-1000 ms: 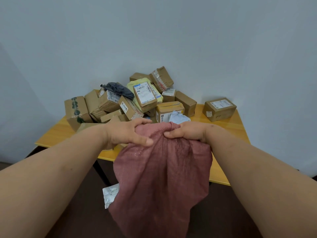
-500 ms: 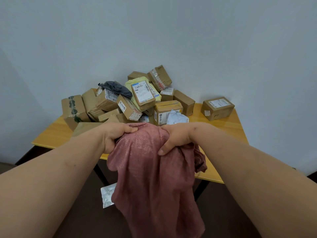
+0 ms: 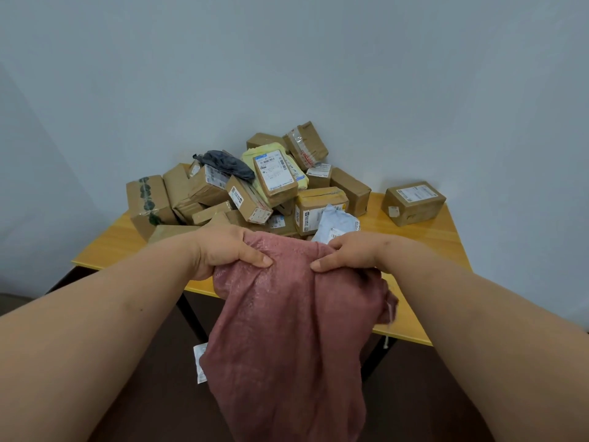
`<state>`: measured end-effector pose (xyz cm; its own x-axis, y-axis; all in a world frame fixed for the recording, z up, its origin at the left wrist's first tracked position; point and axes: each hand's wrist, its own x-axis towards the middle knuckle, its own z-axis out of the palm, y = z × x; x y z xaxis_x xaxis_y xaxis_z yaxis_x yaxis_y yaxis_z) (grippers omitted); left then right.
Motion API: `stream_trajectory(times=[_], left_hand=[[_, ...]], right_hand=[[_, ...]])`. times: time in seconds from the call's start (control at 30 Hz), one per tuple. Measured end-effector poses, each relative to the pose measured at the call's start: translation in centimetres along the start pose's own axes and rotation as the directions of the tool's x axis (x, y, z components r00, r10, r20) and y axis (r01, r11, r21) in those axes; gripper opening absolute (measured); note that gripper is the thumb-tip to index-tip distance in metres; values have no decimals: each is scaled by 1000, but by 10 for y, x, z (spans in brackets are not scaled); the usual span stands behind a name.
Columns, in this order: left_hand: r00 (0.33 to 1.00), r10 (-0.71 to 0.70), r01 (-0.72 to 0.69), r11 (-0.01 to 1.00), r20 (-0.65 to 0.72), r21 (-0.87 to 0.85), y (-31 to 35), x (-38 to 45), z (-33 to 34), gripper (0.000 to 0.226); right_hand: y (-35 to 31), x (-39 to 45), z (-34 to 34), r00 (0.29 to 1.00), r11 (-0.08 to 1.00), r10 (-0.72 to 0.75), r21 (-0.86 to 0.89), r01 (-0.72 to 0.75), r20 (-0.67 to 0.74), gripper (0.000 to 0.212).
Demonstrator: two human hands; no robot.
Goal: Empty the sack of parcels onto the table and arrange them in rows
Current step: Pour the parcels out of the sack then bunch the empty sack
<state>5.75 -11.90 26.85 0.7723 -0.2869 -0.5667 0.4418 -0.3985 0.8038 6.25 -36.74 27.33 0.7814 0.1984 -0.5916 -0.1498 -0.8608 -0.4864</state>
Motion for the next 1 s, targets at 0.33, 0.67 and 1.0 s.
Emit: stream_trajectory(times=[0.33, 0.67, 1.0], left_hand=[[995, -32, 0, 942, -90, -335, -4, -5, -12, 57], [991, -133, 103, 877, -32, -469, -10, -11, -7, 29], [988, 132, -132, 991, -86, 4, -6, -14, -2, 110]], right_hand=[[-1, 0, -4, 991, 996, -70, 54, 65, 111, 62], [-27, -1, 1, 958, 956, -285, -75, 282, -28, 106], [-1, 5, 6, 995, 916, -81, 398, 50, 61, 20]])
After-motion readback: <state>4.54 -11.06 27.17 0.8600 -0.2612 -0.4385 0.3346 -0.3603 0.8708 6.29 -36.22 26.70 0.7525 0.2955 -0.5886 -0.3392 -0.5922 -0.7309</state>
